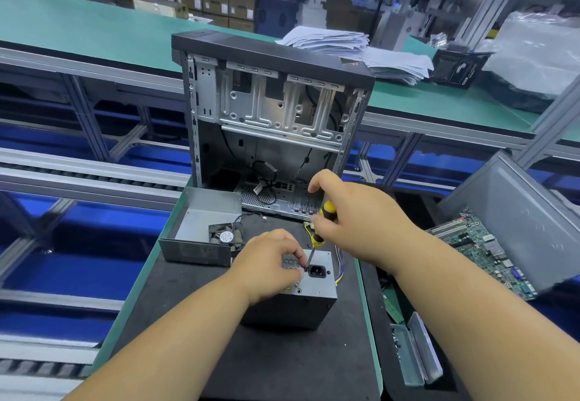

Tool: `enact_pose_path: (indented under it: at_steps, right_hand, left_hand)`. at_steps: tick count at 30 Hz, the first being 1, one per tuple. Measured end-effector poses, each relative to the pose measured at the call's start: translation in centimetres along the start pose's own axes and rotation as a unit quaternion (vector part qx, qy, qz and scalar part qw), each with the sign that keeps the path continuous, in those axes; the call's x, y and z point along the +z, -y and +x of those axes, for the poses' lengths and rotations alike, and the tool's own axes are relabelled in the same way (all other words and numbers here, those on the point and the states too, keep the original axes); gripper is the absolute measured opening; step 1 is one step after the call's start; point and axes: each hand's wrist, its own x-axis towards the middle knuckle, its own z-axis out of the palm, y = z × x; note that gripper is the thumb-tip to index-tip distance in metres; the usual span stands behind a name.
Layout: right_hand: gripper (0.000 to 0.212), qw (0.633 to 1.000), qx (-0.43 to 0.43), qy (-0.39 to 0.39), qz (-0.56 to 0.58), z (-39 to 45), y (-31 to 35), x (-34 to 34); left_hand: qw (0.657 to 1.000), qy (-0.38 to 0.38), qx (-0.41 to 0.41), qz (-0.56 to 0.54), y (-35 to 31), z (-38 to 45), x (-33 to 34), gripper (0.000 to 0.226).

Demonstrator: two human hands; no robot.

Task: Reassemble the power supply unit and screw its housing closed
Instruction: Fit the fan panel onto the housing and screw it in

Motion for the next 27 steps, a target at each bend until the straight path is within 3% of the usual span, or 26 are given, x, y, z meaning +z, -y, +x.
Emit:
enact_pose_path:
  at_steps: [4, 7, 10, 14, 19, 24, 27]
  right_hand:
    - [0.03, 0.998, 0.006, 0.007, -0.058, 0.02, -0.15, 0.0]
    - [0.019, 1.0, 0.001, 0.03, -0.008, -0.16, -0.13, -0.12]
    - [0.025, 0.999, -0.005, 0.03, 0.023, -0.13, -0.19, -0.02]
    - [0.033, 0.999, -0.001, -0.001, -0.044, -0.13, -0.17, 0.22]
    - [0.034, 1.0, 0.001, 0.003, 0.023, -0.19, -0.3, 0.27]
    - [0.029, 0.999, -0.001, -0.009, -0.044, -0.09, -0.23, 0.23]
    - [0.027, 1.0, -0.003, -0.001, -0.019, -0.17, -0.09, 0.18]
  left_hand:
    - [1.0, 0.001, 0.001, -0.003, -0.04, -0.07, 0.02, 0.014]
    - [1.0, 0.002, 0.001, -0.004, -0.05, -0.06, -0.03, 0.014]
    - [1.0, 0.001, 0.001, -0.002, -0.05, -0.03, 0.0, 0.014]
    - [1.0, 0.0, 0.003, 0.004, 0.03, 0.02, 0.05, 0.014]
    - [1.0, 0.001, 0.002, -0.001, 0.07, 0.09, 0.07, 0.013]
    - [1.0, 0.0, 0.005, -0.003, 0.08, 0.01, 0.03, 0.013]
    - [1.0, 0.004, 0.005, -0.004, 0.07, 0.02, -0.01, 0.014]
